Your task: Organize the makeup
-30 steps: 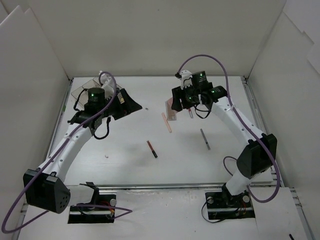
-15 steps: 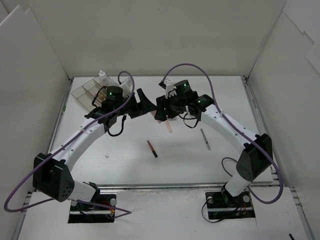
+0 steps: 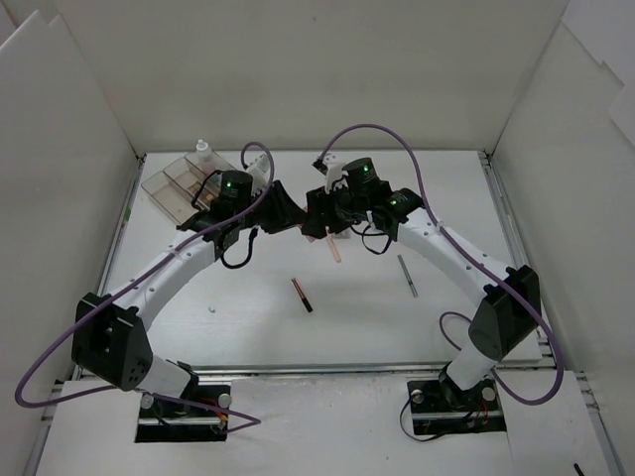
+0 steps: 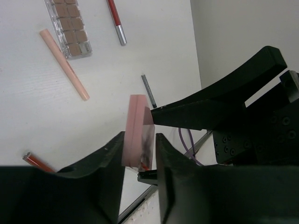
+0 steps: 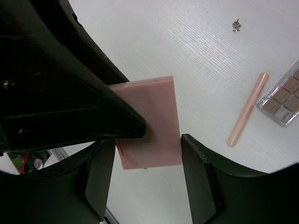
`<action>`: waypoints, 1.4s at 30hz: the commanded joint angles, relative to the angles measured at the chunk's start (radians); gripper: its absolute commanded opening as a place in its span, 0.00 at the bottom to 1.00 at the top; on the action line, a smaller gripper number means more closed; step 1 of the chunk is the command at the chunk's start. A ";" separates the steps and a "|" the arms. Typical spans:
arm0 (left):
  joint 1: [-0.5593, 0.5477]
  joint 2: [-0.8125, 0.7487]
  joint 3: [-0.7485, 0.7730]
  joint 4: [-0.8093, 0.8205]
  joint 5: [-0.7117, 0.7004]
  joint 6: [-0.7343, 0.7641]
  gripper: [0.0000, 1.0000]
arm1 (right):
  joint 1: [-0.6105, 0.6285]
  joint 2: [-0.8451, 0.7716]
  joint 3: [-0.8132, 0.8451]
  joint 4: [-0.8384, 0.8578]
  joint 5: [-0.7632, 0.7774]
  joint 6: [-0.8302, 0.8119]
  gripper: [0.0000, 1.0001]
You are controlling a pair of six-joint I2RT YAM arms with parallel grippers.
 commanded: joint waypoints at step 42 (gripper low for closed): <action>0.673 0.688 0.833 -0.403 0.056 0.385 0.06 | -0.145 -0.317 -0.281 -0.026 0.363 -0.097 0.98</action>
